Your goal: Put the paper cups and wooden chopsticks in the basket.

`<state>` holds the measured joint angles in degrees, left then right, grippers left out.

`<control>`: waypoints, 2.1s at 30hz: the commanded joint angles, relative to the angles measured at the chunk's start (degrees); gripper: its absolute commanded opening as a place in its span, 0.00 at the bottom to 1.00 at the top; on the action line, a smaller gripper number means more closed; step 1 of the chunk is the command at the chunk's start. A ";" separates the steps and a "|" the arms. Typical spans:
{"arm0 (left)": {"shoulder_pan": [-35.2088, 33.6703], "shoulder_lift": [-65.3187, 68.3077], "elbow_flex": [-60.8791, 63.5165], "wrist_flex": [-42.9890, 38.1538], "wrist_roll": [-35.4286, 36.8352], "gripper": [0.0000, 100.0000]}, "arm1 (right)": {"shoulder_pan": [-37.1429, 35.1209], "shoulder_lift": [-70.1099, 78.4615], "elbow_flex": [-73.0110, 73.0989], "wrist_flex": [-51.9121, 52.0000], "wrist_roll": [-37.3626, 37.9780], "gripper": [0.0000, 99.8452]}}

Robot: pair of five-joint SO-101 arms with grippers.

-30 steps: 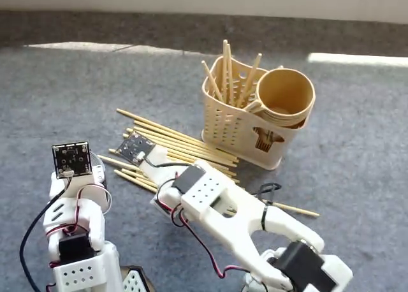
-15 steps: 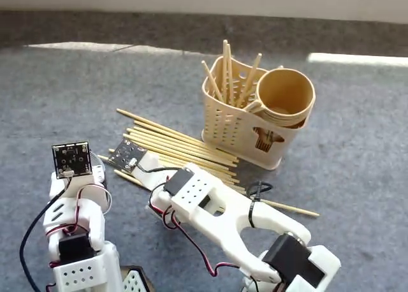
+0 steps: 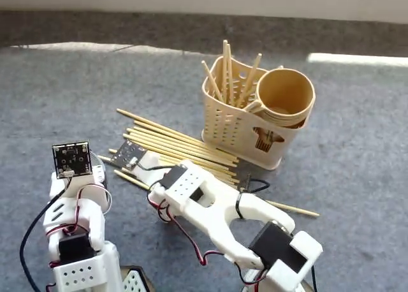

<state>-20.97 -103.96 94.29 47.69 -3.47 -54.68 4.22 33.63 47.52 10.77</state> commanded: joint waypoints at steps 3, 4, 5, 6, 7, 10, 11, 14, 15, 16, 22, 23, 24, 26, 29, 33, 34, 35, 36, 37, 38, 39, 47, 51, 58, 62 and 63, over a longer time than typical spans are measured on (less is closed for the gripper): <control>0.92 -0.13 -0.92 -0.97 -0.53 0.09 | 2.15 0.04 -1.63 4.00 0.62 0.01; 0.92 -0.13 -0.92 -0.97 -0.53 0.09 | 2.86 -0.57 -1.63 5.23 0.62 0.01; 0.92 -0.13 -0.84 -0.97 -0.53 0.09 | 3.38 -1.63 -1.63 6.11 0.62 0.01; 0.92 -0.13 -0.84 -0.97 -0.53 0.09 | 3.82 -3.12 -1.63 6.55 0.62 0.01; 0.92 -0.13 -0.84 -0.97 -0.53 0.09 | 4.18 -4.88 -1.27 6.90 0.62 0.01; 0.92 -0.13 -0.75 -0.97 -0.53 0.09 | 4.62 -11.82 -0.40 7.25 0.18 0.01; 0.92 -0.13 -0.75 -0.97 -0.53 0.09 | 4.62 -14.29 1.10 7.87 0.18 0.01; 0.92 -0.13 -0.75 -1.05 -0.53 0.09 | 4.62 -21.58 5.05 8.04 0.18 0.01; 0.92 -0.13 -0.75 -1.05 -0.53 0.09 | 4.62 -24.04 6.20 8.04 0.18 0.01; 1.01 -0.13 -0.75 -1.05 -0.53 0.09 | 4.62 -26.42 7.08 8.22 0.18 0.01; 1.10 -0.13 -0.66 -1.05 -0.53 0.09 | 4.79 -38.29 12.00 8.31 0.18 0.01; 1.19 -0.13 -0.66 -1.05 -0.53 0.09 | 5.23 -39.96 12.53 8.31 0.18 0.01; 1.19 -0.13 -0.66 -1.05 -0.53 0.09 | 5.76 -41.80 12.97 8.31 0.18 0.01; 1.19 -0.13 -0.66 -1.05 -0.53 0.09 | 6.99 -45.32 13.76 8.31 0.09 0.01; 1.19 -0.13 -0.57 -1.05 -0.53 0.09 | 8.92 -51.03 14.73 7.87 -0.88 0.01; 1.19 -0.13 -0.57 -1.05 -0.53 0.09 | 10.86 -58.77 14.73 7.87 -9.32 0.01; 1.19 -0.13 -0.57 -1.05 -0.53 0.09 | 11.47 -60.70 14.64 7.87 -10.37 0.01; 1.19 -0.13 -0.57 -1.05 -0.53 0.09 | 12.18 -62.55 14.64 7.87 -10.55 0.01; 1.27 -0.13 -0.57 -1.05 -0.53 0.09 | 13.14 -64.31 14.46 7.60 -10.46 0.01; 1.27 -0.13 -0.57 -1.05 -0.53 0.09 | 14.02 -66.07 14.02 6.29 -10.55 0.01; 1.27 -0.13 -0.57 -1.05 -0.53 0.09 | 15.08 -67.74 13.49 4.53 -10.64 0.01; 1.27 -0.13 -0.57 -1.05 -0.53 0.09 | 16.04 -68.97 13.14 2.95 -10.64 0.01; 1.27 -0.13 -0.57 -1.05 -0.53 0.09 | 24.13 -73.80 9.80 -13.49 -10.55 0.01; 1.27 -0.13 -0.57 -1.05 -0.53 0.09 | 27.65 -73.80 9.36 -26.59 -10.37 0.01; 1.27 -0.13 -0.57 -1.05 -0.53 0.09 | 30.20 -72.92 9.71 -46.29 -10.29 0.01; 1.27 -0.13 -0.57 -1.05 -0.53 0.09 | 30.81 -67.65 9.36 -52.00 -10.29 0.01; 1.27 -0.13 -0.57 -1.05 -0.53 0.09 | 31.08 -65.89 9.36 -52.79 -10.29 0.01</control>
<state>-20.97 -103.96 94.29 47.69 -3.47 -24.70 -66.11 46.02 -1.01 0.66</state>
